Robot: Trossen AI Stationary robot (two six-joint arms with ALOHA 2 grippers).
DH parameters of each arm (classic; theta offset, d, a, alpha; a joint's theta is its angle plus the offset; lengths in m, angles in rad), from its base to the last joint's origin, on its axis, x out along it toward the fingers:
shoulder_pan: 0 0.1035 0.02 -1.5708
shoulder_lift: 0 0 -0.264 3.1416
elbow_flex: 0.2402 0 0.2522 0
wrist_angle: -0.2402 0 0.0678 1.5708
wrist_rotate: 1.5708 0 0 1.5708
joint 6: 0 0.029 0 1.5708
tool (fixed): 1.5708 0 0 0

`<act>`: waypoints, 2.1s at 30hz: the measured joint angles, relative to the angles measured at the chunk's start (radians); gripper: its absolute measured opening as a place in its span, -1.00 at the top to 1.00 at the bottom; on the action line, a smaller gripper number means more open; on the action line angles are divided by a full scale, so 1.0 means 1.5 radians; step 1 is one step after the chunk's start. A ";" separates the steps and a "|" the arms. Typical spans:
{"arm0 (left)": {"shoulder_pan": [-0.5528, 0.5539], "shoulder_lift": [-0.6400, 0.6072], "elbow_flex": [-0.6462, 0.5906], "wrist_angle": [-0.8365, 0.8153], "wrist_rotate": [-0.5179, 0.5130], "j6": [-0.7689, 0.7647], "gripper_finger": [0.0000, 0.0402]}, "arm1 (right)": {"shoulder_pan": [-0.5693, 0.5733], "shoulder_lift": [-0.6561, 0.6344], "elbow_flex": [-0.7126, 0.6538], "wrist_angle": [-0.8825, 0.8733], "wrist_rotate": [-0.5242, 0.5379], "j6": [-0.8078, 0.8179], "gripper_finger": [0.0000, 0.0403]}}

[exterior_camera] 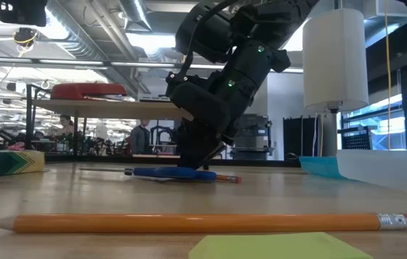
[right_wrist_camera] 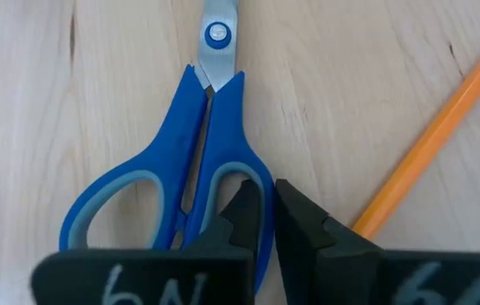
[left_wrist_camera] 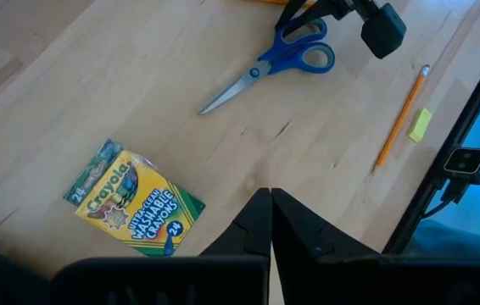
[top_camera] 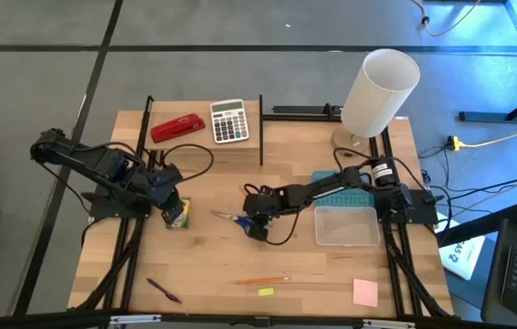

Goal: Pack school essentials
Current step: Put the blue scissors into the blue supply box

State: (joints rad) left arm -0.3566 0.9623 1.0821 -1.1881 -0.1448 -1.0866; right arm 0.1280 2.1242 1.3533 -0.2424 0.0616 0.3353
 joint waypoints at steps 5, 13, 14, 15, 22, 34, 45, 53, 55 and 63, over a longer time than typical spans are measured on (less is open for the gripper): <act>0.000 0.000 0.000 0.000 0.000 0.006 1.00 | 0.000 -0.007 -0.001 -0.004 -0.003 0.001 0.89; 0.000 0.000 0.000 0.001 0.000 0.016 1.00 | 0.001 -0.037 -0.001 -0.052 -0.007 0.002 0.89; 0.000 0.000 0.000 0.001 0.000 0.016 1.00 | 0.001 -0.044 0.001 -0.053 -0.007 0.002 0.89; 0.000 0.000 0.000 0.002 0.000 0.017 1.00 | 0.001 -0.049 0.001 -0.057 -0.007 0.001 0.89; 0.000 0.000 0.000 0.005 0.000 0.017 1.00 | 0.001 -0.098 0.002 -0.090 -0.004 0.003 0.88; 0.000 0.000 0.000 0.028 -0.007 0.035 1.00 | 0.001 -0.218 0.004 -0.253 0.006 0.000 0.89; 0.000 0.000 0.000 0.052 -0.020 0.038 1.00 | 0.003 -0.340 0.004 -0.444 0.051 0.000 0.89; 0.000 0.000 0.000 0.118 -0.051 0.092 1.00 | 0.021 -0.422 -0.016 -0.524 0.053 0.053 0.87; 0.001 0.000 0.000 0.136 -0.054 0.113 1.00 | 0.032 -0.445 -0.038 -0.531 0.053 0.071 0.88; 0.001 0.000 0.000 0.219 -0.065 0.187 1.00 | 0.076 -0.546 -0.144 -0.546 0.053 0.152 0.86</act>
State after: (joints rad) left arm -0.3557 0.9623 1.0817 -0.8590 -0.2416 -0.8058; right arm 0.2424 1.3058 1.1366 -1.0610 0.1407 0.5637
